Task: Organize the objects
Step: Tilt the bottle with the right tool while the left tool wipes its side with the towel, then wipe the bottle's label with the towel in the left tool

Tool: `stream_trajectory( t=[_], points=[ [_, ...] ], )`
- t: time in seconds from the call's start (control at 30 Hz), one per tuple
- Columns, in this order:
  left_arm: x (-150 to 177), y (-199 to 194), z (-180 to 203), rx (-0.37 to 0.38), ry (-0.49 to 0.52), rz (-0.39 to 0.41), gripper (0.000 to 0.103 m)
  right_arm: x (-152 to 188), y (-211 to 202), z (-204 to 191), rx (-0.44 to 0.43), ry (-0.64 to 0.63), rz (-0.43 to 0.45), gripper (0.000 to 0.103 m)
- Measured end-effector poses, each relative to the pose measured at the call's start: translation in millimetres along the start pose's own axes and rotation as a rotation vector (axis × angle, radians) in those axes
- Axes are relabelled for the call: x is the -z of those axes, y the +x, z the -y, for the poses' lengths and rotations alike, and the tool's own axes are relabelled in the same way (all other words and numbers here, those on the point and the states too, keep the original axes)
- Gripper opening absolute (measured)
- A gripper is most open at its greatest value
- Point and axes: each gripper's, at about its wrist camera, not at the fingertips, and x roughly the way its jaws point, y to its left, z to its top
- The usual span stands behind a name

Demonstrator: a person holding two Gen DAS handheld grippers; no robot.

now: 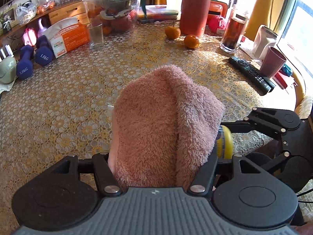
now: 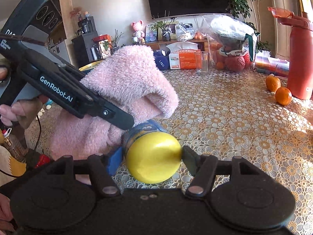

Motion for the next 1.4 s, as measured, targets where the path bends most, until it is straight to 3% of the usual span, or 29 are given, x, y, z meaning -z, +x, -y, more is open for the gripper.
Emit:
stream_trajectory(
  t=[0.17, 0.43, 0.6, 0.9, 1.4],
  points=[
    [1.2, -19.9, -13.9, 0.006, -0.028, 0.024, 0.061, 1.4, 2.0, -16.4, 0.044, -0.106, -0.008, 0.065],
    [-17.5, -40.4, 33.3, 0.116, 0.093, 0.068, 0.061, -5.7, 5.3, -44.0, 0.100, -0.311, -0.002, 0.065],
    [-15.4, -15.6, 36.1, 0.100, 0.067, -0.002, 0.062, -8.0, 7.0, -48.8, 0.108, -0.343, -0.010, 0.065],
    [-12.3, -9.6, 9.7, 0.089, -0.022, -0.008, 0.062, -6.4, 7.7, -45.5, 0.104, -0.342, -0.011, 0.065],
    [5.1, -2.3, -35.2, -0.022, -0.111, -0.040, 0.062, 0.1, 7.3, -47.8, 0.107, -0.362, -0.023, 0.065]
  ],
)
